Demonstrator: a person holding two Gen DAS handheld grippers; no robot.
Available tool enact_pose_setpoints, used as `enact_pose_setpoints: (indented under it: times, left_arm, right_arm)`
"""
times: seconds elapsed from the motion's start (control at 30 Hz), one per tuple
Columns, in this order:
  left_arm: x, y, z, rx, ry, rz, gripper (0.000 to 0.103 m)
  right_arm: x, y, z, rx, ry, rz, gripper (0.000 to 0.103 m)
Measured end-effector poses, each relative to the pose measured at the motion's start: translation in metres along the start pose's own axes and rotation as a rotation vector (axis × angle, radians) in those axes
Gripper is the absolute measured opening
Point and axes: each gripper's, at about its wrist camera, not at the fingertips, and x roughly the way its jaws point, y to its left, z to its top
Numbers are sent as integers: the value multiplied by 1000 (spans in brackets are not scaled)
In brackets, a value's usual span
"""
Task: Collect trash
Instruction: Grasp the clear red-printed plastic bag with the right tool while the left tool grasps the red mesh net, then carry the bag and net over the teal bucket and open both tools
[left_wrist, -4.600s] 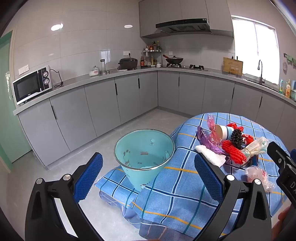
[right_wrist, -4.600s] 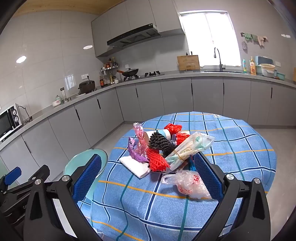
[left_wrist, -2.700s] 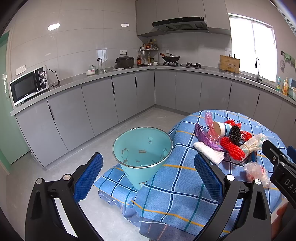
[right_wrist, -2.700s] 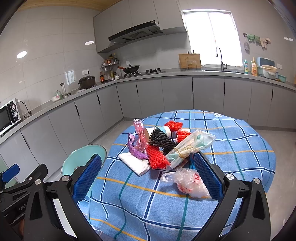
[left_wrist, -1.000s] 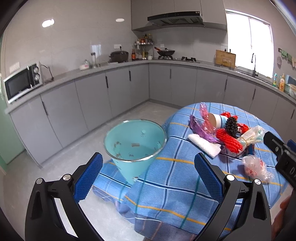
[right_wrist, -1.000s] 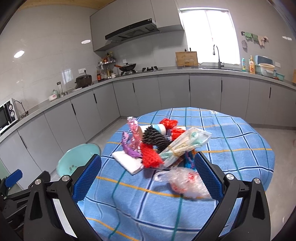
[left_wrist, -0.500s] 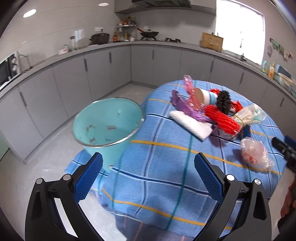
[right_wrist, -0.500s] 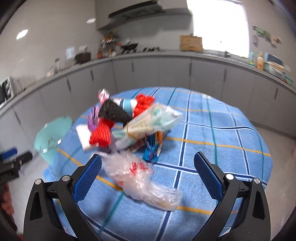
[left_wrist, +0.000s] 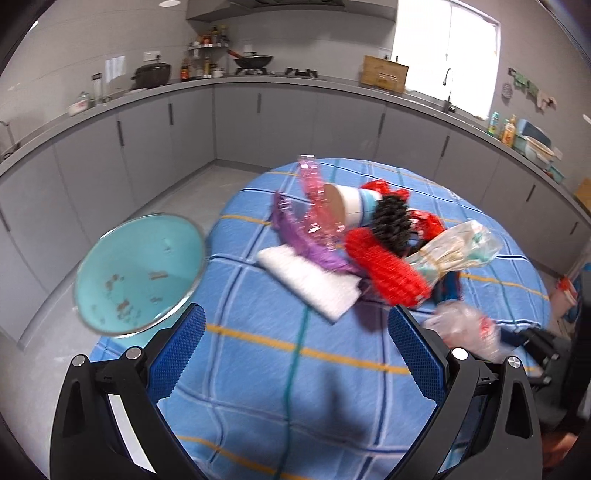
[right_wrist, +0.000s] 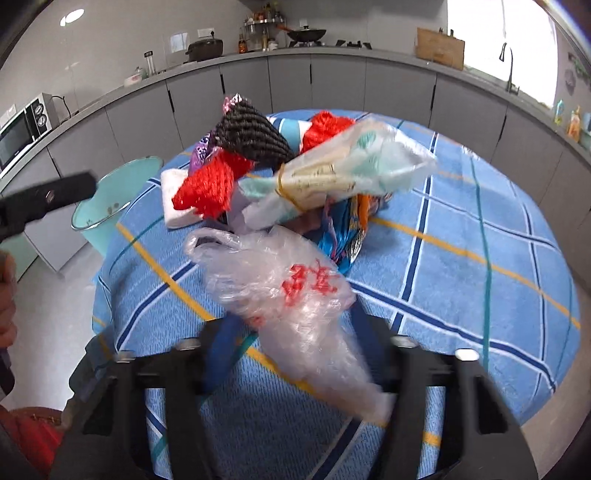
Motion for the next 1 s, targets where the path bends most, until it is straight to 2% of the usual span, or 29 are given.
enact_pose_setpoints:
  times: [0.03,0.2,0.37,0.47,0.57,0.6,0.7,0.8,1.0]
  left_arm:
    - [3,-5,3,5,4,-12,97]
    - [21,-30,19,22,20,-68,94]
    - [46,-49,28,7,48,-96,89]
    - [71,-59,25,2,97,-87,78]
    - [86,-63,21,4,125,-72,71]
    - [90,-66,20,14,133,-71,59]
    - [100,-63,18,-7,173,-127,37]
    - [99,-57,16,-23,169,-151,27]
    - [70,-46,20,-19,95,-184,24]
  right_arm:
    - [-2,-2,-1,9,-8,17,39]
    - [-33,-16,5,52,-93,12,38]
    - [-55,-32,10,114,-189,-57,38]
    - [-55,-40,10,150,-199,-75,38]
    - [-51,-43,11,174,-195,-70,38]
    - [-50,-45,11,179,-194,-68,38]
    - [-49,-42,13,182,-200,-68,38]
    - [-50,-42,16,185,-206,-69,39]
    - [-57,-41,20,208,-235,-77,39]
